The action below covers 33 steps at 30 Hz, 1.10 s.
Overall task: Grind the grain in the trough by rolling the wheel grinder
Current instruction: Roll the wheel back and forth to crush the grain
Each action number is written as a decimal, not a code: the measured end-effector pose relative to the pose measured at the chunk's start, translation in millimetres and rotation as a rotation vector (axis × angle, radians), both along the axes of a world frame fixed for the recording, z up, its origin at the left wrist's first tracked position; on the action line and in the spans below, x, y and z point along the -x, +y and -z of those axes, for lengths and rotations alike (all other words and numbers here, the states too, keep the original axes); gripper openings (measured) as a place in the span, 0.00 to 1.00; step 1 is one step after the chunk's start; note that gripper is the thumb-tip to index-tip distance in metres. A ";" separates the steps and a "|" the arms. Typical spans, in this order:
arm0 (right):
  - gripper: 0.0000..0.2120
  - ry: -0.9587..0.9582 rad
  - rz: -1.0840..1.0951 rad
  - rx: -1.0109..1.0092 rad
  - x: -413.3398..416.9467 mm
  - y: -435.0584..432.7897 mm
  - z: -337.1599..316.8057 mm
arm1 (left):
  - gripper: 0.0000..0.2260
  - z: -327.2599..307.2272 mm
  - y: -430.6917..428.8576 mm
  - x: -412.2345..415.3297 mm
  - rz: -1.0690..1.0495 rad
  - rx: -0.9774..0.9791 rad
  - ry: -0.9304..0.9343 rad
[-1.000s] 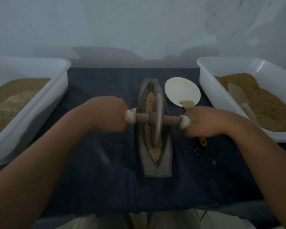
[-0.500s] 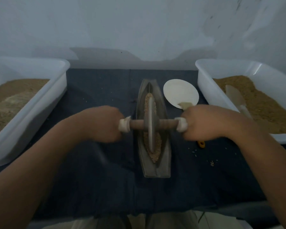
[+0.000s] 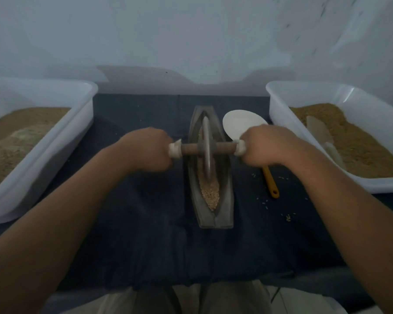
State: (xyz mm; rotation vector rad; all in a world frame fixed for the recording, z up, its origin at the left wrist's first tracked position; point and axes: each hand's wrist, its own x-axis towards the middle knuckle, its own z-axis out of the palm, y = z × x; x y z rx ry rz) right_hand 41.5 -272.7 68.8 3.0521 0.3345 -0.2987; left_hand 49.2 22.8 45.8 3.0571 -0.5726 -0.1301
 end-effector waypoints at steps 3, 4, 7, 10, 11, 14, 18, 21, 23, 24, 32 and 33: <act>0.08 0.392 0.007 -0.090 34.2 -8.5 -16.7 | 0.09 -8.0 8.6 23.6 0.104 -0.006 0.202; 0.09 0.420 0.004 -0.076 37.2 -10.1 -17.6 | 0.09 -7.5 9.3 25.3 0.109 -0.006 0.221; 0.07 0.245 -0.010 -0.023 19.3 -5.8 -8.6 | 0.10 -2.3 4.8 10.6 0.059 -0.031 0.147; 0.10 -0.247 0.031 0.041 -16.4 3.0 7.3 | 0.12 1.9 -10.1 -14.0 -0.142 -0.003 -0.135; 0.11 -0.385 0.037 0.048 -25.6 4.1 13.5 | 0.12 3.0 -15.7 -19.9 -0.203 0.009 -0.223; 0.12 -0.496 0.057 0.078 -37.3 5.6 23.4 | 0.10 4.0 -25.4 -26.9 -0.240 -0.011 -0.326; 0.11 -0.267 0.052 0.032 -5.5 -4.6 22.7 | 0.10 3.0 -7.7 3.9 -0.073 -0.036 -0.196; 0.12 -0.158 -0.017 -0.010 37.5 -16.2 22.7 | 0.12 8.0 5.0 36.9 0.042 -0.084 -0.274; 0.14 -0.197 -0.036 -0.007 41.8 -17.0 25.5 | 0.13 11.5 4.2 35.8 0.015 -0.109 -0.298; 0.14 -0.224 -0.027 -0.006 35.8 -14.4 25.2 | 0.13 11.1 0.8 29.1 -0.021 -0.105 -0.270; 0.14 -0.310 0.156 -0.004 -39.3 10.1 21.3 | 0.13 -11.4 -29.2 -30.2 -0.205 -0.072 -0.252; 0.13 -0.289 0.140 -0.009 -32.2 8.3 21.7 | 0.12 -11.3 -26.7 -23.3 -0.189 -0.075 -0.221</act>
